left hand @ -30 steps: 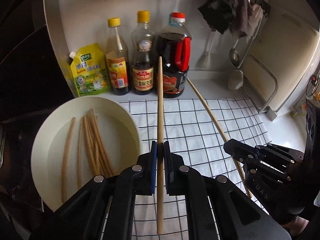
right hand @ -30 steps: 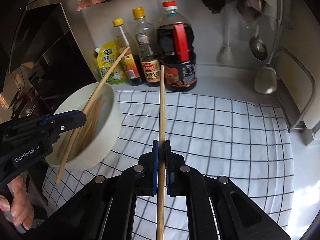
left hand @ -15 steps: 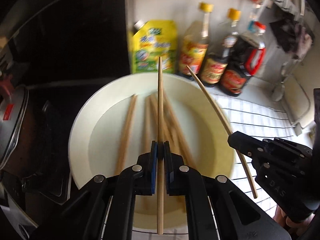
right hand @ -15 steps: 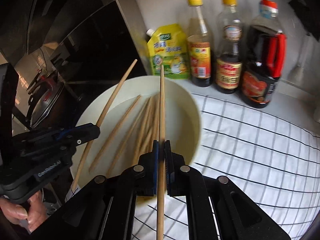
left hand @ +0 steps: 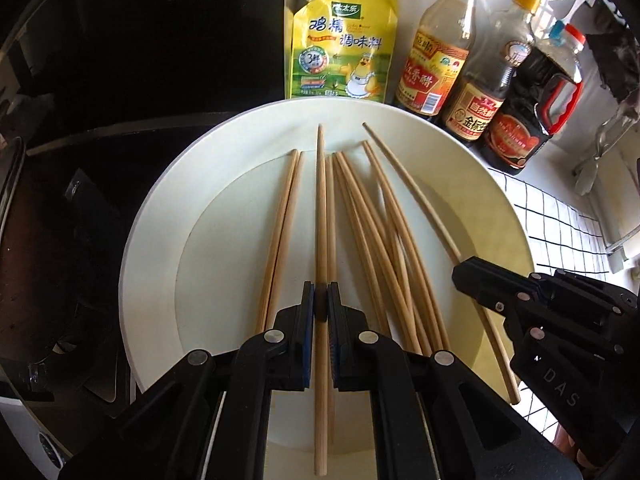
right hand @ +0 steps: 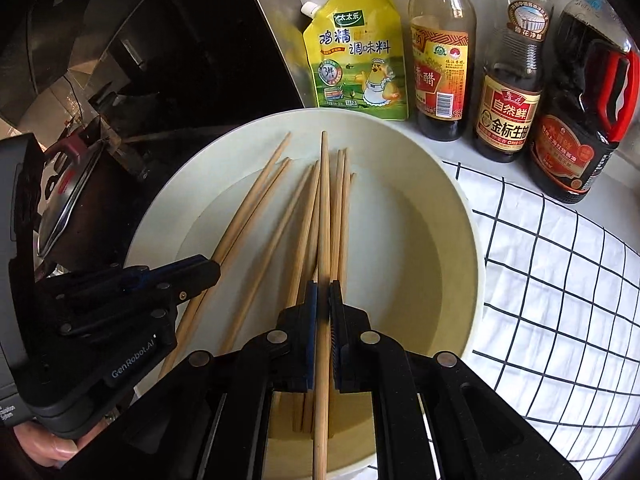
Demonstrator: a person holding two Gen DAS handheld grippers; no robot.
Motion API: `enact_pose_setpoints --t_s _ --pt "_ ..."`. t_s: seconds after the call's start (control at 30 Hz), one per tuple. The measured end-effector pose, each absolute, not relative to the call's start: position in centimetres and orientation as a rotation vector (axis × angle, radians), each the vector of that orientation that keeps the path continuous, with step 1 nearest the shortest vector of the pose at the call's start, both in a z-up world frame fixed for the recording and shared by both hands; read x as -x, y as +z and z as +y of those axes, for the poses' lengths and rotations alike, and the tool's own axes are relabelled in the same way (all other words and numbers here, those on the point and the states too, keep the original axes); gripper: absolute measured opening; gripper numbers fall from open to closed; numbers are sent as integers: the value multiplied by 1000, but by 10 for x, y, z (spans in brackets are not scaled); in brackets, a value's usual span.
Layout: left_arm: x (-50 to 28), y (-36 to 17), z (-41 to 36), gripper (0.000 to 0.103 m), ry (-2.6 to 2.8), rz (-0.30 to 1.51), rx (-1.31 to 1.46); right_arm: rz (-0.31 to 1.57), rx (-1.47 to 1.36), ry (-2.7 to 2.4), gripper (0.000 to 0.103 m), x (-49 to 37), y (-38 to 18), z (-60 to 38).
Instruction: Organize utensils
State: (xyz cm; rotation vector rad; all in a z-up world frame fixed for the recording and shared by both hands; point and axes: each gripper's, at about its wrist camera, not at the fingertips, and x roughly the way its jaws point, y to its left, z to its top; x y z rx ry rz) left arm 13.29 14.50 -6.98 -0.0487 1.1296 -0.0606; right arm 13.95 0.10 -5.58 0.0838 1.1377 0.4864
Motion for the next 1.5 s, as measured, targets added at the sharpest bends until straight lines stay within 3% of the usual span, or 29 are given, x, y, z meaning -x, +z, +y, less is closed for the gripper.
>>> enact_pose_setpoints --t_s 0.1,0.17,0.23,0.37,0.5,1.5 --pt "-133 -70 151 13 -33 1132 61 1125 -100 491 11 -138 -53 -3" --pt "-130 -67 156 31 -12 1119 75 1107 -84 480 17 -136 -49 -4" --pt "-125 -62 161 63 8 1094 78 1094 -76 471 19 -133 -46 -7" --pt "-118 -53 167 64 40 1073 75 1086 -75 454 24 -128 -40 -13" --pt "-113 -48 173 78 73 1055 92 1078 -86 441 31 -122 -35 -19" --pt "-89 -19 167 82 72 992 69 1028 -46 391 44 -92 -12 -26"
